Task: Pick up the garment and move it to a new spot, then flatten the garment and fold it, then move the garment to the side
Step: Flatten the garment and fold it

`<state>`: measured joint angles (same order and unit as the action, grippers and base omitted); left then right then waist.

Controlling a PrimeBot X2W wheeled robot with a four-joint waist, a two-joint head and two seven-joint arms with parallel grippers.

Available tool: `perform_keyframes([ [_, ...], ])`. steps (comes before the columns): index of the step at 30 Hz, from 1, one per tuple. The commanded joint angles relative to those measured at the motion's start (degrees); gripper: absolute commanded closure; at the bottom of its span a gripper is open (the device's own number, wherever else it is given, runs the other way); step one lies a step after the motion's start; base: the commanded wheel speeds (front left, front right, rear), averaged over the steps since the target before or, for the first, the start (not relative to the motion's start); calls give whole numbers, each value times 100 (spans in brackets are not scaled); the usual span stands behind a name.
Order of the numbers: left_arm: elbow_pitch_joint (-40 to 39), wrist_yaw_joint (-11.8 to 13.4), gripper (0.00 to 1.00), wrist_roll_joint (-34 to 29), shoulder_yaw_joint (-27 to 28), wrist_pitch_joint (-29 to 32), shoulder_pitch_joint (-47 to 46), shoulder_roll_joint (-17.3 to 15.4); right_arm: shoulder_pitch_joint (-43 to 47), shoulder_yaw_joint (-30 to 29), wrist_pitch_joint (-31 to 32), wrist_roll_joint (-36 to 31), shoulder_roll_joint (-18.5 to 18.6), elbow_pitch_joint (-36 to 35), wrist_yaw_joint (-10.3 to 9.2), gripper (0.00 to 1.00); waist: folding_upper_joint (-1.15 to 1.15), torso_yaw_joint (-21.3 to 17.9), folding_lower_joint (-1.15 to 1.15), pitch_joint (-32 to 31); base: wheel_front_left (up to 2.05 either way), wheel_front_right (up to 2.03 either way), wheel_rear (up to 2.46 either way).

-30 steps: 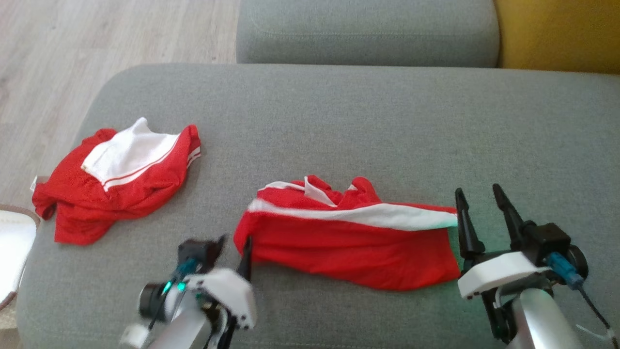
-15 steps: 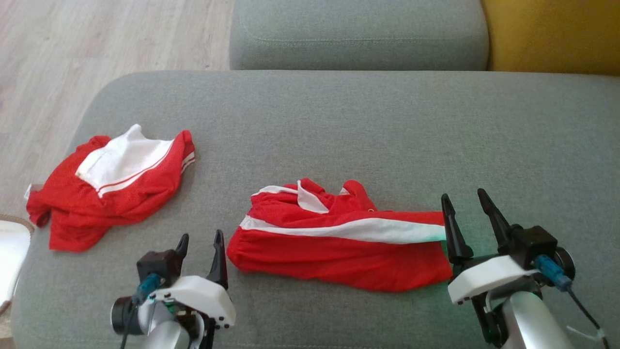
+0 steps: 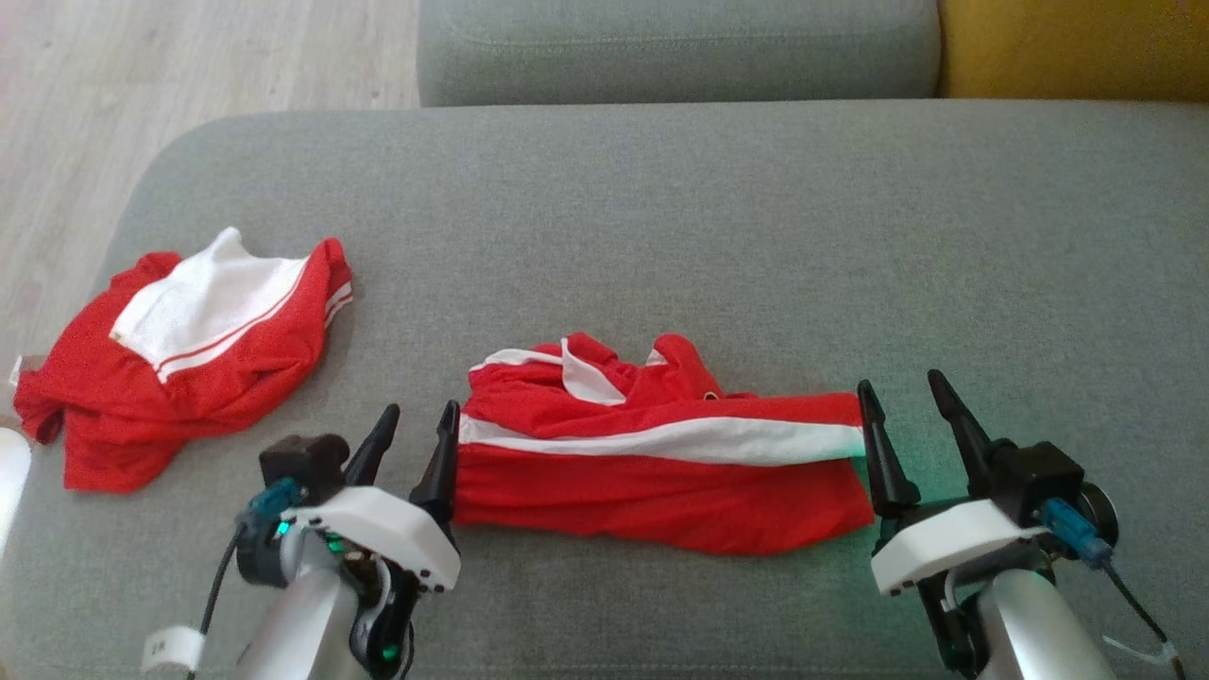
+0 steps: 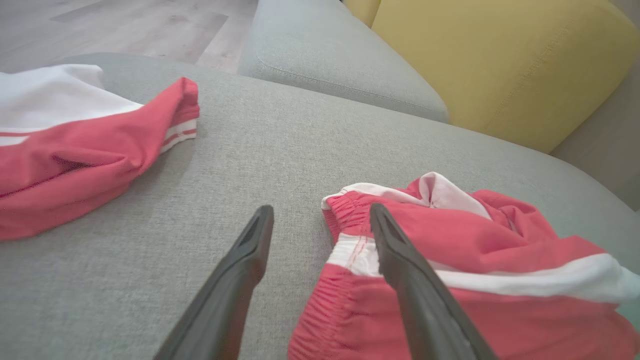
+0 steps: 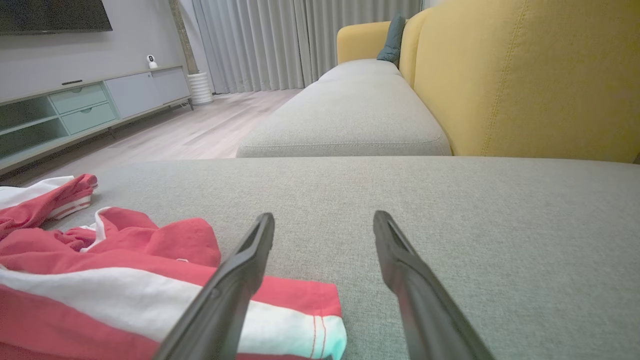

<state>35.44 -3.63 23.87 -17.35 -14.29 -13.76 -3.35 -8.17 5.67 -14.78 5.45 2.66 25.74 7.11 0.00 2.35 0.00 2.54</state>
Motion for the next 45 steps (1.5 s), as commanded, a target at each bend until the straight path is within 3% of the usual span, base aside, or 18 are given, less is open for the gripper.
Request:
perform_keyframes([
  [1,-2,-100,0,15,194,-71,-353,-52,-214,138,-22,-49,21,-168,37,0,0,-19,0,55,0,0,0],
  [6,529,-331,0,118,16,-71,-657,-101,-258,126,-22,-84,21,-152,37,0,0,-45,0,153,0,0,0],
  [12,969,-381,0,364,-290,-71,-806,-91,-306,143,-22,-82,21,-159,37,0,0,-81,0,236,0,0,0],
  [22,503,-384,0,1092,-1053,-71,-650,-212,-349,118,-22,-73,21,-147,37,0,0,-48,0,290,0,0,0],
  [30,710,-385,0,1244,-1180,-71,-678,-357,-362,155,-22,-35,21,-126,37,0,0,-38,0,300,0,0,0],
  [39,883,-385,0,1832,-1777,-69,-886,-470,-376,176,-22,-7,21,-123,37,0,0,-79,0,321,0,0,0],
  [40,896,-385,19,1899,-1842,-68,-897,-492,-373,167,-22,-5,21,-124,37,0,0,-77,0,319,0,0,0],
  [42,905,-385,47,2011,-1942,-68,-922,-541,-367,151,-22,1,21,-126,37,0,0,-68,0,315,0,0,0],
  [45,886,-385,74,2112,-2005,-69,-950,-611,-348,120,-22,8,21,-125,37,0,0,-25,0,302,0,0,0],
])
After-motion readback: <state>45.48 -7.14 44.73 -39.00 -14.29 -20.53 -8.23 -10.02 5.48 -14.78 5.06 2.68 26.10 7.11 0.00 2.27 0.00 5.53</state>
